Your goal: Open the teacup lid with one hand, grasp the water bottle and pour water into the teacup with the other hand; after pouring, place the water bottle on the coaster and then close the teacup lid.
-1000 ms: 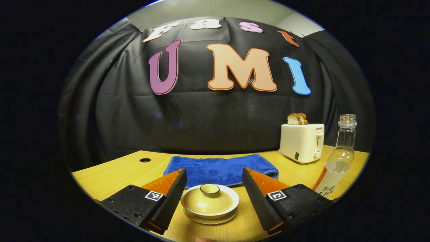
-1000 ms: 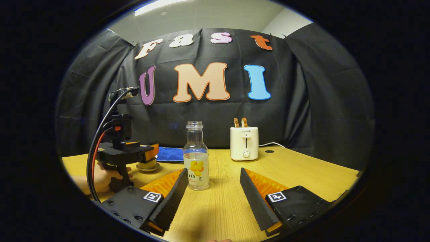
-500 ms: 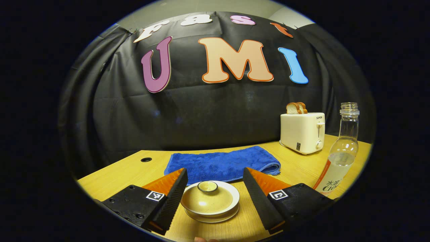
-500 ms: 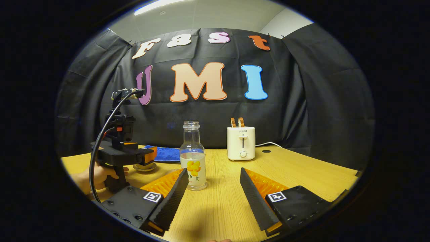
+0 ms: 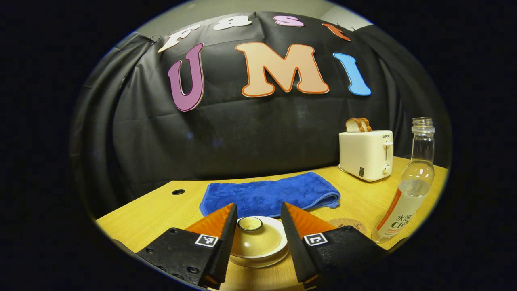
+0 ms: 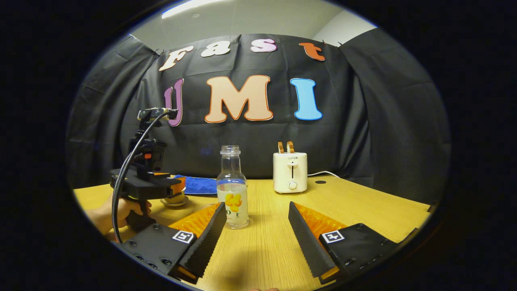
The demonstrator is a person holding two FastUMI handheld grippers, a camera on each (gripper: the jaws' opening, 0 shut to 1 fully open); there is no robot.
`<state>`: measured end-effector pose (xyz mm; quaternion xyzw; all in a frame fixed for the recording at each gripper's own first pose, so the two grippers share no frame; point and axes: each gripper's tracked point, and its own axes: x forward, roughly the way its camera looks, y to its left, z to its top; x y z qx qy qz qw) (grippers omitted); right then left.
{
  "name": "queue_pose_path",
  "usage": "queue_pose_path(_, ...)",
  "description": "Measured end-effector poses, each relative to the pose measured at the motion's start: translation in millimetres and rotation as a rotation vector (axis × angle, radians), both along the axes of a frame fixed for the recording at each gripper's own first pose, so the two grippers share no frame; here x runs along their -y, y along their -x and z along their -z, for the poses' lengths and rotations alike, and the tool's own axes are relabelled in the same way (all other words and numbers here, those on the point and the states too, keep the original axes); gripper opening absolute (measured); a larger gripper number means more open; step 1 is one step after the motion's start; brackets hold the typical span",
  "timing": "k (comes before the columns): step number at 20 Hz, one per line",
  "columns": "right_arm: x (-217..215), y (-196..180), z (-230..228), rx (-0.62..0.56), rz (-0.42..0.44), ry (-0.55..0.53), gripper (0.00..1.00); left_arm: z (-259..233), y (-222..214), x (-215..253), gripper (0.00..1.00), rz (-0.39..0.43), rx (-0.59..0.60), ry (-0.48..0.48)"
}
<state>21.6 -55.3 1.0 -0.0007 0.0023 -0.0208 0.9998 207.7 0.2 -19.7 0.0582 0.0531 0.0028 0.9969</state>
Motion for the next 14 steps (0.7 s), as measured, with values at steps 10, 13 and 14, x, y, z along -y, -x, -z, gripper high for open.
queue_pose_path(10,0.0,-1.2,-0.9,0.002,0.0,0.0,0.97,0.8,1.4,-8.4,0.31,-0.032,-0.001,-0.026)
queue_pose_path(13,0.1,-1.7,-1.2,0.001,0.0,0.0,0.97,1.0,2.7,-8.9,0.29,-0.03,-0.003,-0.025)
queue_pose_path(14,0.1,-1.6,-0.6,0.001,0.0,0.0,0.97,-0.2,2.5,-8.8,0.29,-0.028,-0.001,-0.022)
